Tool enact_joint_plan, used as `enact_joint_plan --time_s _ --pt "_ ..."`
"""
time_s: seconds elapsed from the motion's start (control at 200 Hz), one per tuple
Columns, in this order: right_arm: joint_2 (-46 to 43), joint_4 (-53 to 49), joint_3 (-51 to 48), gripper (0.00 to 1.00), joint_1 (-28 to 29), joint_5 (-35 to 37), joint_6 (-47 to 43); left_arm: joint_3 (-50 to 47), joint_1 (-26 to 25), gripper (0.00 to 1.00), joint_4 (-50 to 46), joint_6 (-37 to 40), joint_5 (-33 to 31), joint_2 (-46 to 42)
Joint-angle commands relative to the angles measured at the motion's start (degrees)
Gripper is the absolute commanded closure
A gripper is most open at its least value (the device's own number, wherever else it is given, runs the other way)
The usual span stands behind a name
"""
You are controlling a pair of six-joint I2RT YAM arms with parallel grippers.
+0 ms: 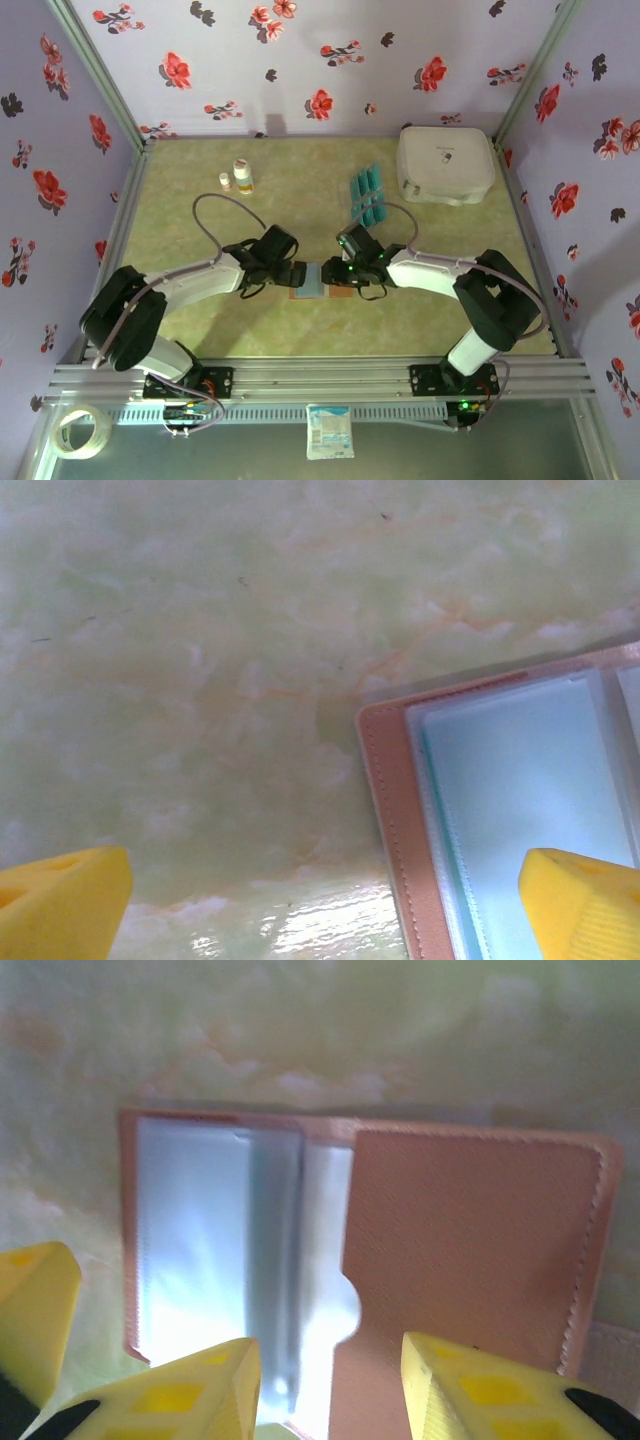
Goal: Put the credit cards into the card holder
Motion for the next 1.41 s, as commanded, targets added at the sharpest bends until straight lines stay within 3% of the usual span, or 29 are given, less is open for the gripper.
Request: enact_joint_plan --time_s 0.0,0.68,1.4 --pt "-0.6 1.4 -1.5 0.59 0.0 1.5 -0.2 1.5 -1.5 0.0 0.2 2.1 -1.4 1.7" --pt "0.7 2.0 -3.9 0.6 -0.2 1.9 -0.9 0.1 -3.2 0.0 -2.2 0.7 -8.5 5.2" --pt "-3.2 -4.0 -1.4 0.6 -0.3 2.4 -2.9 -2.1 -6.1 0.0 -3.6 -3.0 -8.1 -0.4"
